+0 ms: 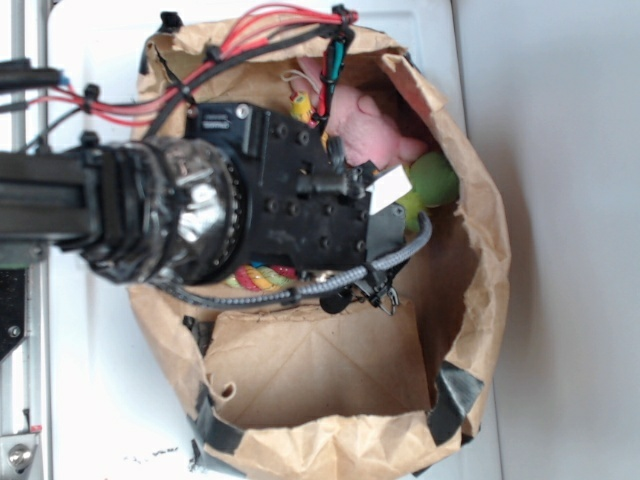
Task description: Grab the multicolored rope.
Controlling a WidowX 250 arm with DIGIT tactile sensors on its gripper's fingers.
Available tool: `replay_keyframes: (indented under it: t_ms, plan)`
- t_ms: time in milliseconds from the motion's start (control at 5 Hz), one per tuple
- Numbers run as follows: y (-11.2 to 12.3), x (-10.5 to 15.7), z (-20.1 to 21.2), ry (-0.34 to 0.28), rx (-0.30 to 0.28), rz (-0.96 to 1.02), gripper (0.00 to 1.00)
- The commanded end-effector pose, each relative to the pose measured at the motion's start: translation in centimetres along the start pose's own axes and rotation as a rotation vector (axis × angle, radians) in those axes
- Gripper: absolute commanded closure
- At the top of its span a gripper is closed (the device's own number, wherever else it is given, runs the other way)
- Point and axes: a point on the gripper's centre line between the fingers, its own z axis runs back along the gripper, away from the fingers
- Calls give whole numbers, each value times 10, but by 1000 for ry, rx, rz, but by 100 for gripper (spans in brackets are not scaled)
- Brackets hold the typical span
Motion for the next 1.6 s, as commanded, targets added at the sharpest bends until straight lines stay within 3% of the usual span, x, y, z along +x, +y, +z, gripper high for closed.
replay_keyframes:
  t_ms: [0, 600, 1000, 1200, 1400]
  plan:
    - [5, 10, 17, -28, -22, 13, 100]
    - [15, 16, 103, 43, -111, -48, 100]
    - [11, 16, 133, 71, -140, -125, 100]
    - [0, 9, 146, -18, -102, -219, 100]
    - [-9, 0, 159, -63, -92, -326, 100]
